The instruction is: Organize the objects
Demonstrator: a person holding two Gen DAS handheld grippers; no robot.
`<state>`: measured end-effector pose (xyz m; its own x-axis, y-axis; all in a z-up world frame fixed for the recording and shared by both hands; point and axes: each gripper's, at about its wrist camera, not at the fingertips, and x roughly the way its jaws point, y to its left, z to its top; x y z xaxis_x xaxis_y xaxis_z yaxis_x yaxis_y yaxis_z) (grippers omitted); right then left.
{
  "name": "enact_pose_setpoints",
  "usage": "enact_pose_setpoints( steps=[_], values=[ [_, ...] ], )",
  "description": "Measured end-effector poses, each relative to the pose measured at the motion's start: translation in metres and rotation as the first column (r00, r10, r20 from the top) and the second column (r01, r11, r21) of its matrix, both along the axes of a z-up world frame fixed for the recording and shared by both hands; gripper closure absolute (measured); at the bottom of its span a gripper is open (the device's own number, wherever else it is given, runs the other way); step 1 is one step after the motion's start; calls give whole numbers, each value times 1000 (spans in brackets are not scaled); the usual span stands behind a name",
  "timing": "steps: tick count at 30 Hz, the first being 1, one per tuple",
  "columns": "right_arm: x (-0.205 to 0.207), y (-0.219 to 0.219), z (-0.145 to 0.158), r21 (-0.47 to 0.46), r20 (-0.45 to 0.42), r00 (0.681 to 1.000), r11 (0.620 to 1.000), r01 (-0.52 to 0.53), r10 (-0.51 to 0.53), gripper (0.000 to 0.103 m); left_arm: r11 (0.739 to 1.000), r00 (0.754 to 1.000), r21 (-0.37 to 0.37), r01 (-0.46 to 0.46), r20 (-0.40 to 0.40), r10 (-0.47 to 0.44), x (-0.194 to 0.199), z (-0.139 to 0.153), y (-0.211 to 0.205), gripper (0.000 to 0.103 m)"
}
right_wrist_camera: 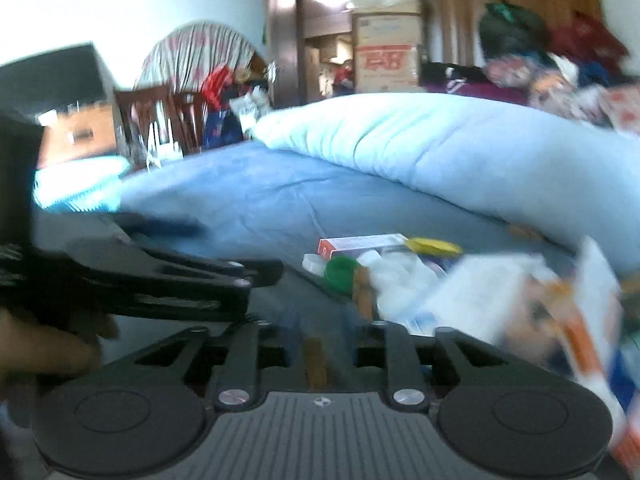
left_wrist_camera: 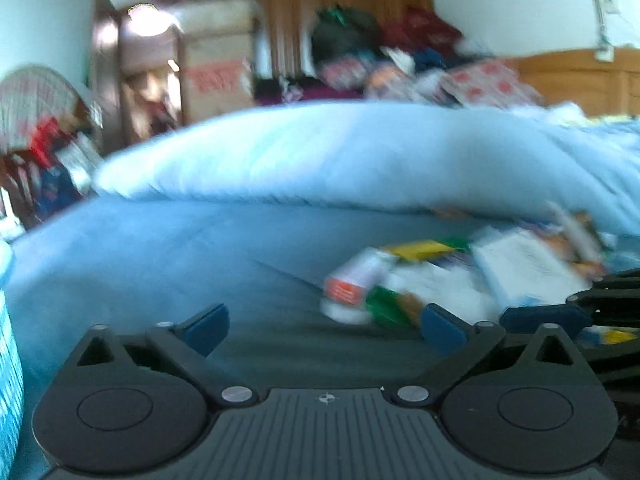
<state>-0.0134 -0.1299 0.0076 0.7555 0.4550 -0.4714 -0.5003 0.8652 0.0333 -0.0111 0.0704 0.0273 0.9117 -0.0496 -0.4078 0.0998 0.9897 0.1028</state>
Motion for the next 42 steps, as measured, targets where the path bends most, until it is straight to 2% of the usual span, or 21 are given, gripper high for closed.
enact_pose_setpoints(
  steps=[2,4,5,6,7,8,9,11,13,42],
  values=[
    [16,8,-12,-20,-15,1000,1000,4,-5,59,1000,998,1,-25,-54,25,20,-14,9,0],
    [22,8,-27,-27,-40,999,1000,12,-13,37,999,983,-26,-40,-182,34,40,-29,14,0],
    [20,12,-30,-60,-30,999,998,19,-20,37,996,964,-66,-54,-263,35,51,-36,19,0],
    [17,17,-32,-95,-8,999,995,31,-32,36,994,959,-86,-61,-281,35,55,-36,22,0],
    [16,21,-34,-128,8,998,990,56,-55,23,995,962,-84,-62,-269,37,53,-35,22,0],
    [17,26,-37,-166,9,998,984,69,-68,7,995,963,-76,-63,-268,40,53,-35,21,0],
    [19,33,-42,-214,-5,999,976,42,-44,0,996,961,-64,-63,-273,43,54,-36,19,0],
    [16,44,-47,-295,15,999,955,40,-38,0,997,959,-30,-64,-277,53,56,-36,13,0],
    [10,46,-47,-311,45,998,949,50,-38,1,998,960,-9,-63,-275,58,53,-37,13,0],
    [10,43,-46,-303,33,999,952,46,-37,0,998,960,-28,-63,-276,53,50,-38,13,0]
  ],
)
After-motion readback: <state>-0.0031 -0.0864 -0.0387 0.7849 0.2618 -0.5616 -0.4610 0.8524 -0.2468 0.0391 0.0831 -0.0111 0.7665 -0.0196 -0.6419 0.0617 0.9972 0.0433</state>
